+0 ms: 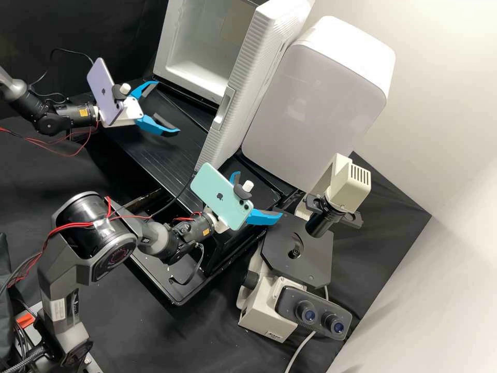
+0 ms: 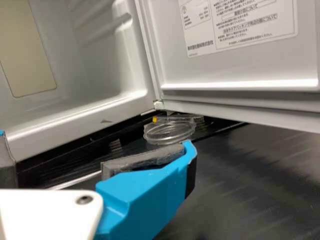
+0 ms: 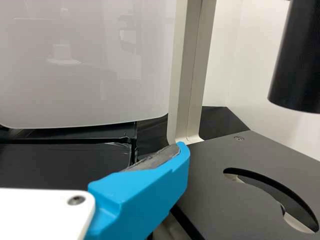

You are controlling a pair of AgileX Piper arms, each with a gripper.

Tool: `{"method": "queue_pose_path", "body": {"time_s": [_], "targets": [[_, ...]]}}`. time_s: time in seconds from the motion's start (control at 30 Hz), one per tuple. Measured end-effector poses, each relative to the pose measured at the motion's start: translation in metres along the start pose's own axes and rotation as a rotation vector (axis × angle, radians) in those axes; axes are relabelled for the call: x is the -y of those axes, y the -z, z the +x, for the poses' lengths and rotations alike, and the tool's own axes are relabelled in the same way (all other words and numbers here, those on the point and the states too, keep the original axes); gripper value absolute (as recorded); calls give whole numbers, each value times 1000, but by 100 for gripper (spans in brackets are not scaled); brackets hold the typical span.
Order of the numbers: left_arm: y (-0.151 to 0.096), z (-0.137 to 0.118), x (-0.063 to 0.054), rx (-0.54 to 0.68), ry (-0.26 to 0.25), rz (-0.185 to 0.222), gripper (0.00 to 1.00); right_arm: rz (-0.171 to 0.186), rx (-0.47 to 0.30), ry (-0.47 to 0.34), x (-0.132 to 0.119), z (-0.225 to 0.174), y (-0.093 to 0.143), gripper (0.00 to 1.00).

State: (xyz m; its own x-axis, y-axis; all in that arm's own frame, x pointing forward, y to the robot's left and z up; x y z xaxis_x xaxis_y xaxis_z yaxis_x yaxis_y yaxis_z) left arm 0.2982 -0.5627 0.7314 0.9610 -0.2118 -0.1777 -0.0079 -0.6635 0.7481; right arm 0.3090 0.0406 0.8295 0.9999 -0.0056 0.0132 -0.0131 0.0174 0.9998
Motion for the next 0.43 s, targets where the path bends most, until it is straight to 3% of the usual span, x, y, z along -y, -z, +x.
{"method": "queue_pose_path", "body": {"time_s": [0.27, 0.43], "targets": [[10, -19, -4, -13, -56, -46, 100, 0, 0, 0, 0, 0, 0, 100], [13, -22, -2, -22, -59, -47, 100, 0, 0, 0, 0, 0, 0, 100]]}}
